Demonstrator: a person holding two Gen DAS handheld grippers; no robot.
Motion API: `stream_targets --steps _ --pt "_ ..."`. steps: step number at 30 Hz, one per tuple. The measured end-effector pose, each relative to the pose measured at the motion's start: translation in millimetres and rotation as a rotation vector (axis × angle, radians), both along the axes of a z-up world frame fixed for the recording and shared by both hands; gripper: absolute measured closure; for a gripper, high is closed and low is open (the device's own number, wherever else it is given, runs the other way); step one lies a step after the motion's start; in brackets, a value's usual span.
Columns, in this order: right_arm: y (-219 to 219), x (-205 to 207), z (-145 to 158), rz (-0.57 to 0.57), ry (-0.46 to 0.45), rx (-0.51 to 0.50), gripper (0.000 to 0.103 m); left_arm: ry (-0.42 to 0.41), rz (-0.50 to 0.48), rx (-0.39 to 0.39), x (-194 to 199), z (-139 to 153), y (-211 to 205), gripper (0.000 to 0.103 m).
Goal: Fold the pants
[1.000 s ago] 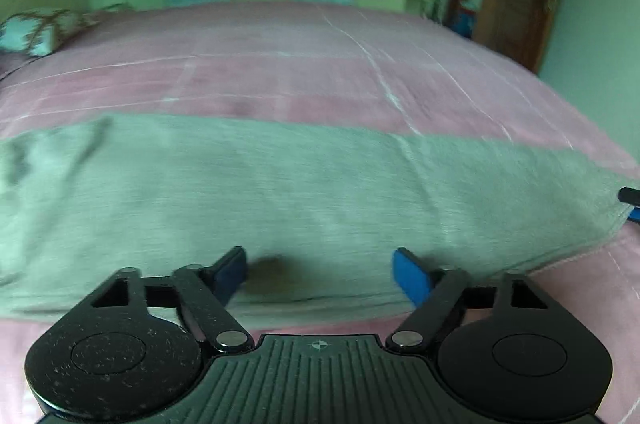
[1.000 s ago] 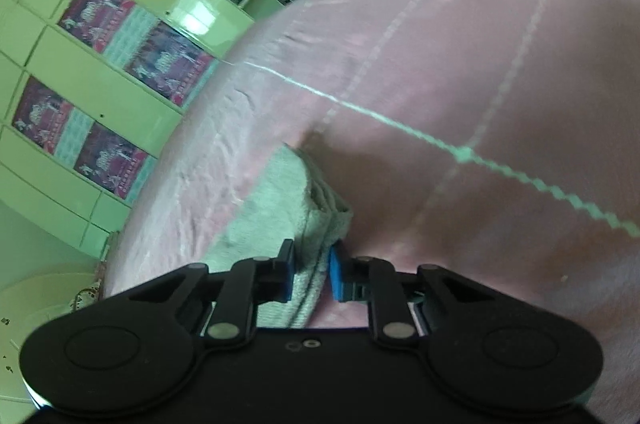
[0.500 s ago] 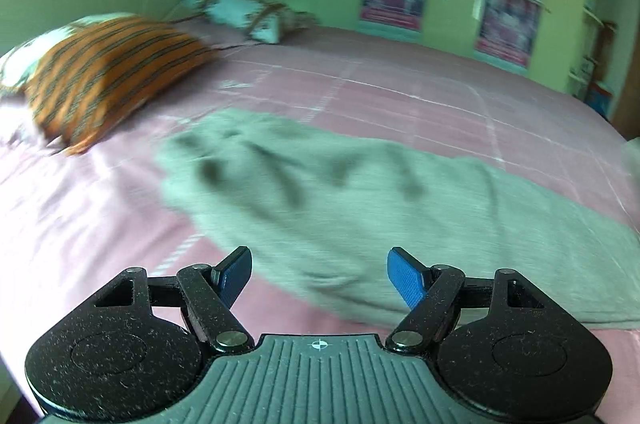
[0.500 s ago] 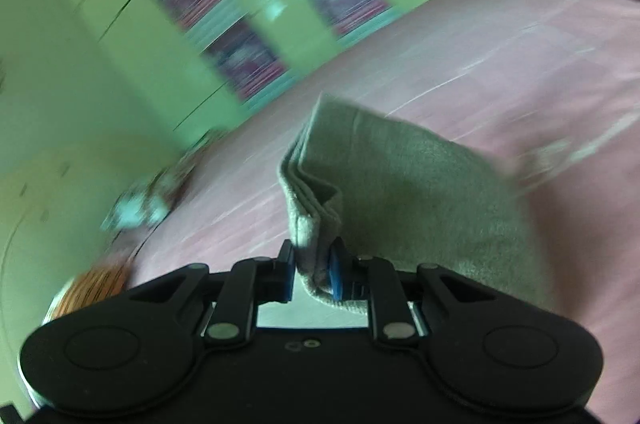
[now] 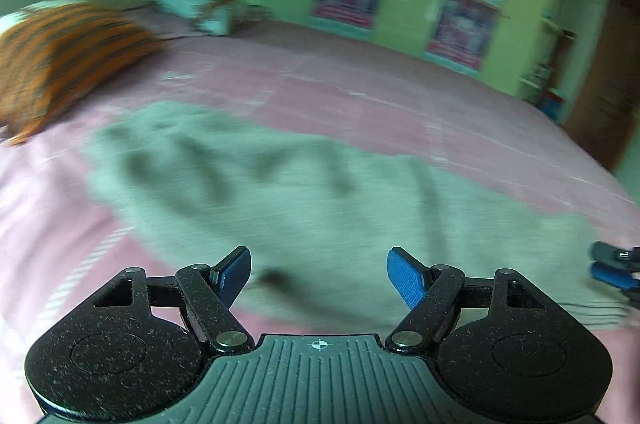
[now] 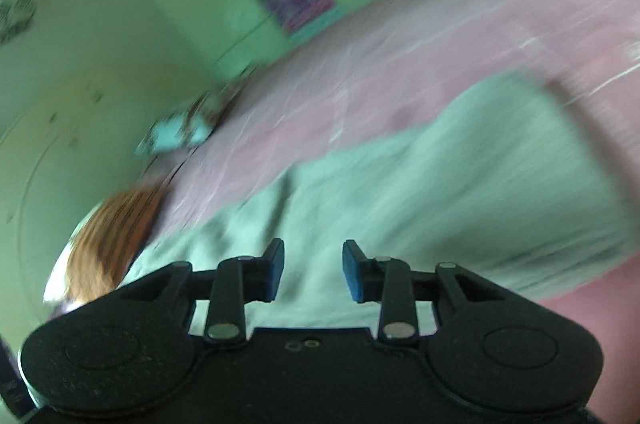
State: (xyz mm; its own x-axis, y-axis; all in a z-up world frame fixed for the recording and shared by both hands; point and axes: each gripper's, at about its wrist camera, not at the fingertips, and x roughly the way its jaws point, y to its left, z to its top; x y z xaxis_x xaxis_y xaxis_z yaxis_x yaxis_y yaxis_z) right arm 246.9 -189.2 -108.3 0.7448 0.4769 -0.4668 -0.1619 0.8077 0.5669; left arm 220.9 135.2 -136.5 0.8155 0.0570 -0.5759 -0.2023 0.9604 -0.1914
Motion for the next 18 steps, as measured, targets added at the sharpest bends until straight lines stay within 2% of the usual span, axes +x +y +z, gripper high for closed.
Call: stream_targets --steps 1,2,3,4,5,7,11,15,18 --pt "-16 1 1 -0.035 0.002 -0.007 0.078 0.003 -0.036 -0.001 9 2 -14 0.028" --pt "-28 4 2 -0.063 0.014 -0.016 0.078 0.013 -0.076 -0.007 21 2 -26 0.033" --pt "-41 7 2 -0.079 0.021 -0.015 0.078 0.03 -0.112 -0.016 32 1 -38 0.04" --pt "-53 11 3 -0.098 0.02 -0.011 0.078 0.062 -0.141 -0.031 44 -1 -48 0.053" --pt "-65 14 3 -0.117 0.021 -0.01 0.078 0.096 -0.16 -0.055 55 -4 -56 0.055" --pt "-85 18 4 -0.142 0.029 0.003 0.077 0.159 -0.177 -0.071 69 -12 -70 0.055" --pt "-103 13 -2 -0.131 0.024 0.015 0.076 0.197 -0.138 -0.075 76 -17 -77 0.055" --pt "-95 13 -14 -0.109 0.047 0.038 0.075 0.201 -0.147 -0.157 72 -21 -77 0.055" --pt "-98 10 -22 -0.096 0.07 0.052 0.075 0.21 -0.161 -0.247 78 -31 -77 0.055"
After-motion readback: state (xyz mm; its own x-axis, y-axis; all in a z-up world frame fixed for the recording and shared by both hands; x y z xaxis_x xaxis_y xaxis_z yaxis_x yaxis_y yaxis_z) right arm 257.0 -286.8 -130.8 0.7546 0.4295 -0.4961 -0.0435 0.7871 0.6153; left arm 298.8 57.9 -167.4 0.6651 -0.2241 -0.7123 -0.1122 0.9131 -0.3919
